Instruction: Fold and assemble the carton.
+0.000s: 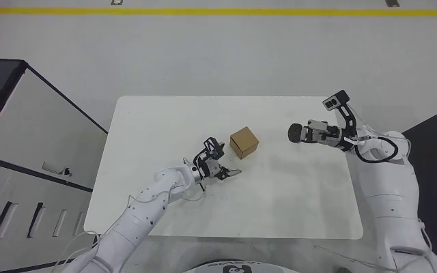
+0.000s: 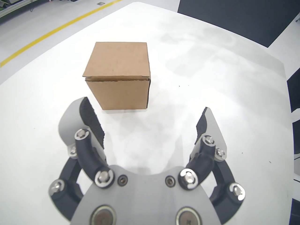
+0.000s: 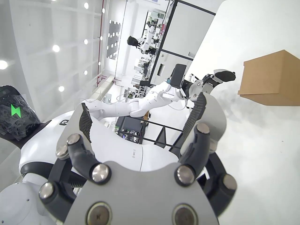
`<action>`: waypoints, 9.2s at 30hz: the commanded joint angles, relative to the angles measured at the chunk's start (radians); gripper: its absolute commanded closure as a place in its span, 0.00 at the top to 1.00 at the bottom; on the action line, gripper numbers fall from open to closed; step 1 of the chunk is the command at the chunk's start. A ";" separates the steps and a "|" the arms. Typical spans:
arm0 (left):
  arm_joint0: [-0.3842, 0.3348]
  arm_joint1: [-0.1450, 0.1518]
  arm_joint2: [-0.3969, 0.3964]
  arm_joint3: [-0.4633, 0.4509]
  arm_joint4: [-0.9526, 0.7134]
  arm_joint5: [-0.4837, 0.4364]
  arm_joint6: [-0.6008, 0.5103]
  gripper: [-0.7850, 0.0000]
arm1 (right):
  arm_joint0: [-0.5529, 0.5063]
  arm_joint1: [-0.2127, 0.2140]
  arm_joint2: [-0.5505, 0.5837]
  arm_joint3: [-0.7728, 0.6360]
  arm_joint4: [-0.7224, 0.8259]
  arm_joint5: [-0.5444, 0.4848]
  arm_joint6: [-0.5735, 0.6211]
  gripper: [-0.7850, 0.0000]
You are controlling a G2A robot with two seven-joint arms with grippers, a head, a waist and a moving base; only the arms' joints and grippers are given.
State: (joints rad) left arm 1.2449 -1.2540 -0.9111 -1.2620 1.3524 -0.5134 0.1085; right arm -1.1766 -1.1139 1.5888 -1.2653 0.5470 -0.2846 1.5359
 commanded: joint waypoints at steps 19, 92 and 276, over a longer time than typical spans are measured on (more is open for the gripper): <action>-0.107 -0.057 0.085 0.184 -0.051 0.089 0.123 1.00 | 0.000 0.000 0.000 0.000 0.000 0.000 0.000 1.00; -0.258 -0.130 0.117 0.422 -0.017 -0.116 0.322 0.00 | 0.000 0.000 0.000 0.000 0.000 0.000 0.000 1.00; -0.063 0.222 -0.461 -0.729 -2.341 0.857 -1.064 0.00 | 0.000 0.000 0.000 0.000 0.000 0.000 0.000 1.00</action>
State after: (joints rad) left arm 1.1817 -1.0317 -1.3719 -1.9909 -0.9884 0.3435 -0.9558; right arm -1.1766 -1.1139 1.5888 -1.2653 0.5470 -0.2846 1.5359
